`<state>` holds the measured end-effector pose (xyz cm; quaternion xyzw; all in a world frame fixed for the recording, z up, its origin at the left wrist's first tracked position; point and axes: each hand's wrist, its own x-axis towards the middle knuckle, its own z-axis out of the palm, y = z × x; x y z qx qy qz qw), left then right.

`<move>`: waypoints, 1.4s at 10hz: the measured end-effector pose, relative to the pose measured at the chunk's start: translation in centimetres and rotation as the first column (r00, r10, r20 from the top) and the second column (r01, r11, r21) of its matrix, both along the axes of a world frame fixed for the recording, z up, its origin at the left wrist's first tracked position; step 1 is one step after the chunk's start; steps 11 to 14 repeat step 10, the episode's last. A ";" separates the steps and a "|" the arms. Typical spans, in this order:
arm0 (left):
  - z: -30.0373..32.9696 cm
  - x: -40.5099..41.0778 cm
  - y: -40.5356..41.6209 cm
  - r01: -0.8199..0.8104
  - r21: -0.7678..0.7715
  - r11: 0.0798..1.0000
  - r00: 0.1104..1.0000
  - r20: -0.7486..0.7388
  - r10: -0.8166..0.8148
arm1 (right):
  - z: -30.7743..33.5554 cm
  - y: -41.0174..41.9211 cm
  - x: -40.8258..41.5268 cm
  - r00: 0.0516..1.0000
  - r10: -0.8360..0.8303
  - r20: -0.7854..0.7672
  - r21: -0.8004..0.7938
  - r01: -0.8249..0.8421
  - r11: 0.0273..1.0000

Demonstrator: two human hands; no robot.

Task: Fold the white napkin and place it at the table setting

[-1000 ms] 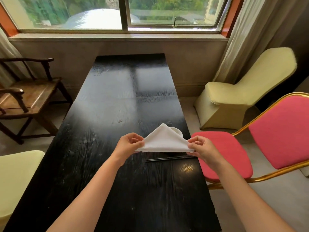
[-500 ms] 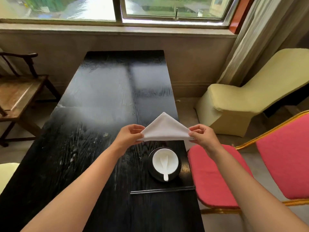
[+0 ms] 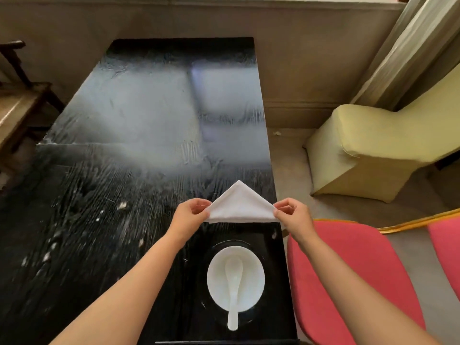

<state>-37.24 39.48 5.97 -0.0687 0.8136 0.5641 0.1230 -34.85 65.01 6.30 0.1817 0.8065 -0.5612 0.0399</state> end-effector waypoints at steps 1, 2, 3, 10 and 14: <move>-1.8 0.1 0.0 0.015 -0.054 0.998 1.000 -0.020 -0.016 | -2.0 -0.2 0.2 1.000 0.006 0.000 0.061 -0.006 0.998; -2.7 0.4 -0.1 0.035 -0.128 0.991 0.999 -0.024 -0.038 | -3.2 -0.4 0.7 0.999 0.036 -0.006 0.136 -0.035 0.990; -3.1 0.6 0.0 0.053 -0.201 0.978 0.998 -0.029 -0.060 | -3.5 -0.5 0.8 0.997 0.067 -0.039 0.222 -0.057 0.973; -3.8 0.1 -0.7 0.471 -0.824 0.316 0.655 0.087 -0.751 | -3.7 -0.7 2.4 0.797 0.590 0.131 0.800 -0.436 0.412; -3.8 0.1 -0.7 0.471 -0.824 0.316 0.655 0.087 -0.751 | -3.7 -0.7 2.4 0.797 0.590 0.131 0.800 -0.436 0.412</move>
